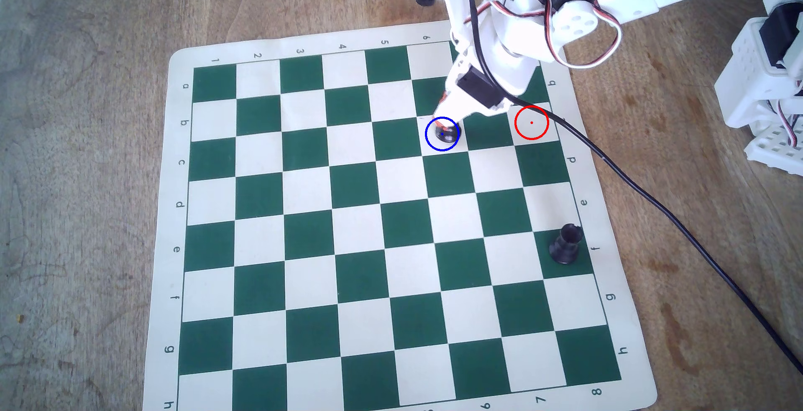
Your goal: Move the chess piece from red to blue
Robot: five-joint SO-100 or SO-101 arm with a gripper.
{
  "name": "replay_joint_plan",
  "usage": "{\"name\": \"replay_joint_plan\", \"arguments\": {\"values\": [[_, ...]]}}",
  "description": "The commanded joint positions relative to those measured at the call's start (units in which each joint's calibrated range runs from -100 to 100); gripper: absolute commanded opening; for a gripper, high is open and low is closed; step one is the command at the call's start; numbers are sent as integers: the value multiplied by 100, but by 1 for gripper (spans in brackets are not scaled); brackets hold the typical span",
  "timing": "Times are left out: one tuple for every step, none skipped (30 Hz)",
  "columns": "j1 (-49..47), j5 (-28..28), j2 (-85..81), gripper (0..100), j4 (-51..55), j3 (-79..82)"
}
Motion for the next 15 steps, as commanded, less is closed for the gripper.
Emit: {"name": "replay_joint_plan", "arguments": {"values": [[-8, 10, -351, 26, -172, 24], [0, 10, -351, 28, -197, 33], [0, -5, -368, 31, -246, 69], [0, -15, -376, 33, -312, 114], [7, -24, -419, 36, -459, 232], [7, -29, -427, 37, -492, 259], [7, -29, -436, 38, -500, 277], [7, -24, -444, 39, -500, 305], [7, -10, -461, 39, -500, 323], [31, 10, -546, 41, -500, 395], [47, 20, -605, 41, -459, 413], [62, 39, -682, 41, -426, 441], [86, 54, -775, 42, -385, 477], [117, 107, -996, 42, -254, 531], [125, 147, -1115, 42, -148, 549]]}}
